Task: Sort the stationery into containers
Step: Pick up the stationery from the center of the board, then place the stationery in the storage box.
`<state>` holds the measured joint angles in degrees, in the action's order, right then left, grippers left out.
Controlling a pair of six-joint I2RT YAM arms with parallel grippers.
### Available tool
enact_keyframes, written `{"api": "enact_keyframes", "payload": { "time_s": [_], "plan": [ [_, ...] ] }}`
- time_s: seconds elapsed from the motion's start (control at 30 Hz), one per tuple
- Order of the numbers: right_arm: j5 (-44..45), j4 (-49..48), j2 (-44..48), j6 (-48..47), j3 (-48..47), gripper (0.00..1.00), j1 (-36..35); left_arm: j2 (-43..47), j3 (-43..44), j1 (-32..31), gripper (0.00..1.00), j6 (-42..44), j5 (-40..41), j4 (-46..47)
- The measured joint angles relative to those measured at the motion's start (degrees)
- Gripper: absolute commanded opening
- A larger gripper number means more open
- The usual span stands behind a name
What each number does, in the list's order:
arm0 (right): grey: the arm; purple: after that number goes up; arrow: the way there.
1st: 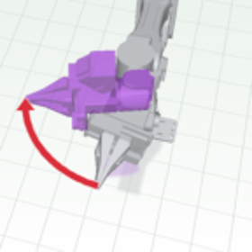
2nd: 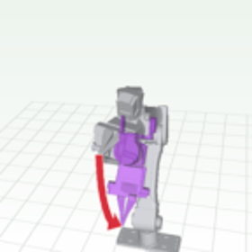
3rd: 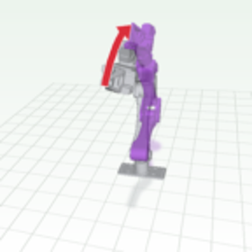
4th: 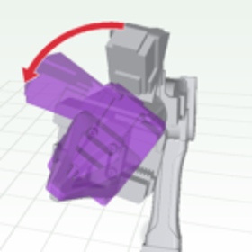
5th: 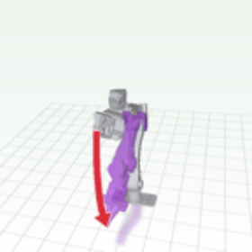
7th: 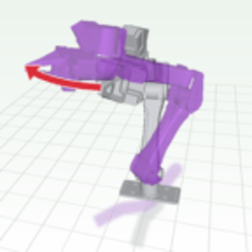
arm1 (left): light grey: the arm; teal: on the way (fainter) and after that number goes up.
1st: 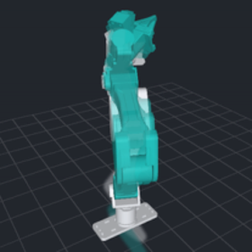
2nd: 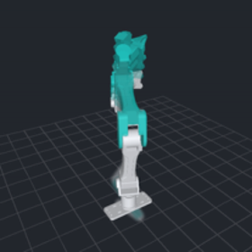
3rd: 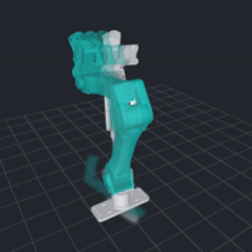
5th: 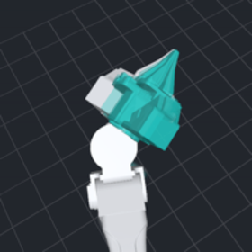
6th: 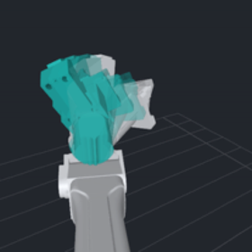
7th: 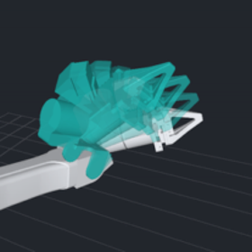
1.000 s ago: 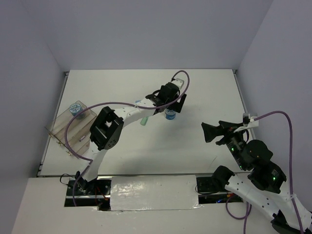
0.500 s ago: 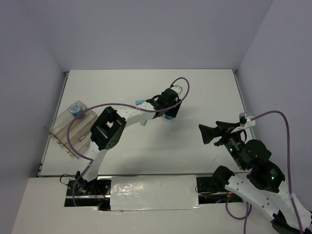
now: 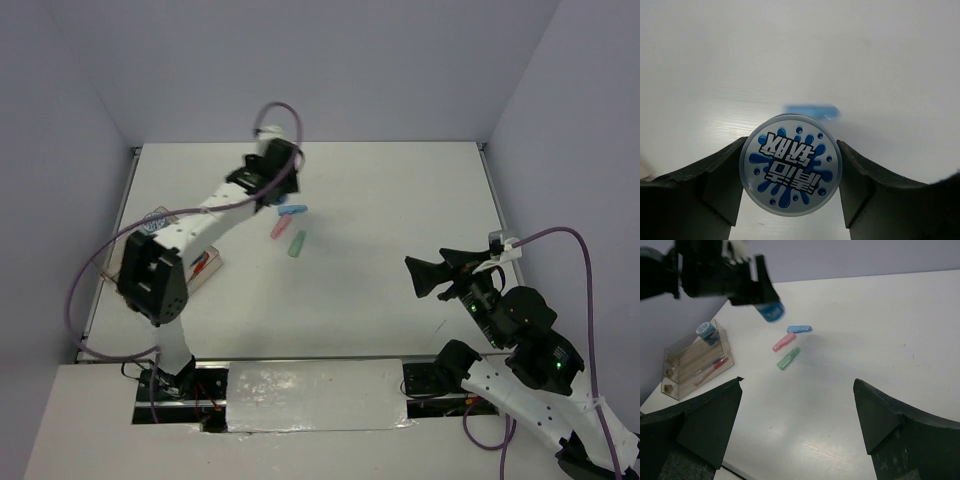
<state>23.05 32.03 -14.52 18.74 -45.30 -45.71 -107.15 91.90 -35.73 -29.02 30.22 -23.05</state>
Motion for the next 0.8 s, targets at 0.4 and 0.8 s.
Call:
{"api": "enact_keyframes", "payload": {
  "time_s": [0.4,0.8],
  "plan": [
    [-5.4,-4.8,-2.6,-0.2,2.3,1.00,0.0,21.3,-21.4,44.2,0.00,-23.2,15.8,-17.2],
    [-11.3,-9.1,-8.3,-0.5,4.6,1.00,0.0,26.2,-26.7,50.7,0.00,-23.3,13.0,-11.5]
  ]
}}
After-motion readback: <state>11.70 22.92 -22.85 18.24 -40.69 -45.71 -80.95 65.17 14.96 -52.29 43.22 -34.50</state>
